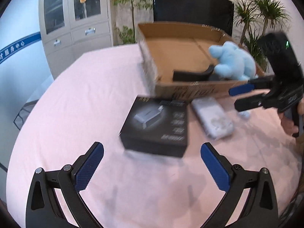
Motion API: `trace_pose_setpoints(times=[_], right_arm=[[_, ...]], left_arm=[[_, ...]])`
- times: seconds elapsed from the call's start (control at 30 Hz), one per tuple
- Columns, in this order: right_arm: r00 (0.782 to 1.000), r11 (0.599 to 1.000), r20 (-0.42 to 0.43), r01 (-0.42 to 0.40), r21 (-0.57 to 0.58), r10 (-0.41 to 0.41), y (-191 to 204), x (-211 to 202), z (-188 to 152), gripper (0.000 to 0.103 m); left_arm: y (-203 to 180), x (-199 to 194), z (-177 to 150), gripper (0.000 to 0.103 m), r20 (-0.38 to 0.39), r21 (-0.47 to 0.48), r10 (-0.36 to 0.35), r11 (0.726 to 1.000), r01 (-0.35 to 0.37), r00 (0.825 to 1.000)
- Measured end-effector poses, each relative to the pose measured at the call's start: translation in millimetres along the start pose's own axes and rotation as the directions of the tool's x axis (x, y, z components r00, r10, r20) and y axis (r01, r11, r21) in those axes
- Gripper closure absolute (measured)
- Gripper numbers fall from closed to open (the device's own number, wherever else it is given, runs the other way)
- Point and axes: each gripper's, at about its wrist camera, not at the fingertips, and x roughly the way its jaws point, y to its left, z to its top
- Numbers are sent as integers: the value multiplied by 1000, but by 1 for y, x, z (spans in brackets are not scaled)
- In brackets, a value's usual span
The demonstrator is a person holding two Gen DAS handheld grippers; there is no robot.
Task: Organize objects
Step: 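Grasp the black UGREEN charger box with both grippers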
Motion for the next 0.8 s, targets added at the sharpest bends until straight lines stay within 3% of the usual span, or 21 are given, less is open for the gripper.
trace_pose_setpoints(times=[0.27, 0.4, 0.57, 0.63, 0.7, 0.73, 0.8], right_arm=[[991, 995, -87, -102, -10, 101, 24, 59, 26, 19], [988, 995, -120, -104, -13, 101, 24, 80, 35, 18], [980, 992, -155, -123, 1, 121, 26, 100, 38, 18], [978, 991, -159, -137, 1, 135, 26, 106, 38, 18], [979, 991, -162, -129, -21, 124, 31, 111, 37, 18], [978, 990, -163, -136, -29, 130, 34, 112, 36, 19], [978, 990, -168, -131, -50, 121, 42, 113, 34, 21]], left_arm=[[15, 26, -6, 1, -54, 98, -52, 994, 58, 997], [20, 46, -3, 1, -108, 172, -14, 985, 33, 994], [22, 65, -2, 1, -158, 175, -123, 973, 150, 980], [18, 72, -1, 3, -173, 183, -136, 969, 167, 976], [12, 73, -1, 22, -184, 177, -180, 961, 213, 966], [7, 71, -1, 25, -179, 179, -198, 957, 230, 964], [1, 69, -1, 25, -174, 198, -166, 960, 200, 971]])
